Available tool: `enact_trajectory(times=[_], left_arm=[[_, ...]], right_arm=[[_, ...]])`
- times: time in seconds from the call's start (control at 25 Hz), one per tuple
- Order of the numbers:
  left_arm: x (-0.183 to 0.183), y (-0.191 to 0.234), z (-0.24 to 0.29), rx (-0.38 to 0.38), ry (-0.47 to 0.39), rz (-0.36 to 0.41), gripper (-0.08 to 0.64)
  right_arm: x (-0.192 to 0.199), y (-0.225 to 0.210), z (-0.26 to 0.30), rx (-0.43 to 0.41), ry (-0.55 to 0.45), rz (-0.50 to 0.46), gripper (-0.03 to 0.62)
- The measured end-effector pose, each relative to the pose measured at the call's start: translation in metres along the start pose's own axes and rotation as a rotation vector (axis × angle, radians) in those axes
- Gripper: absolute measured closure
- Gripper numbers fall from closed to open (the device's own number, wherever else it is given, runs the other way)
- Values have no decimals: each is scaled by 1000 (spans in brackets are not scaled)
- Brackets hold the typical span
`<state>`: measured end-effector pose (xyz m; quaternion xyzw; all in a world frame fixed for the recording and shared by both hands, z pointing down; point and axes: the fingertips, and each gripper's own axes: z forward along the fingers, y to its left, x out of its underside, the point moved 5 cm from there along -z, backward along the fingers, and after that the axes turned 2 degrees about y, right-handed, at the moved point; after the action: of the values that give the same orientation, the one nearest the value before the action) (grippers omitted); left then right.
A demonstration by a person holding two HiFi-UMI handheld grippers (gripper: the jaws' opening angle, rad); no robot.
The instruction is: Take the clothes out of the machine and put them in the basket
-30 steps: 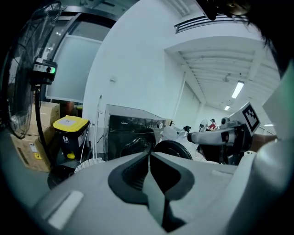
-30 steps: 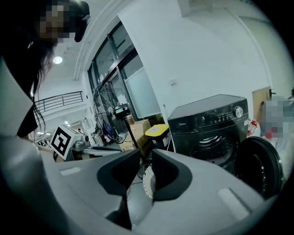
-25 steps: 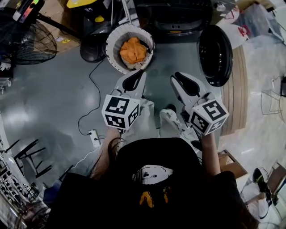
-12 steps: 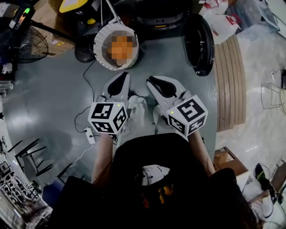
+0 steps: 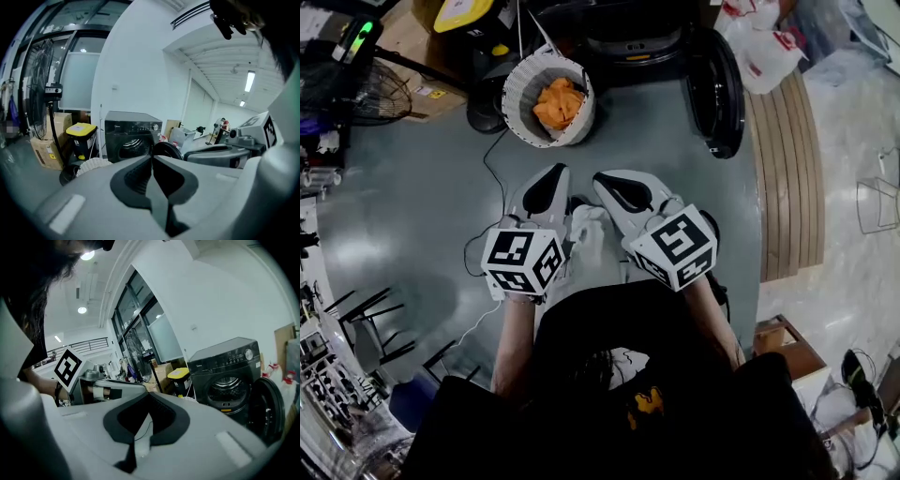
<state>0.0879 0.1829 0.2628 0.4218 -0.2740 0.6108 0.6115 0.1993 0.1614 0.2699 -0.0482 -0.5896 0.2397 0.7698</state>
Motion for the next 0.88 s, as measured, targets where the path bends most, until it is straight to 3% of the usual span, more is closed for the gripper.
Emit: enact_trajectory(times=[0.88], left_arm=[[-9, -19, -9, -14, -83, -3, 542]], right_arm=[[-10, 2, -4, -46, 9, -94, 584]])
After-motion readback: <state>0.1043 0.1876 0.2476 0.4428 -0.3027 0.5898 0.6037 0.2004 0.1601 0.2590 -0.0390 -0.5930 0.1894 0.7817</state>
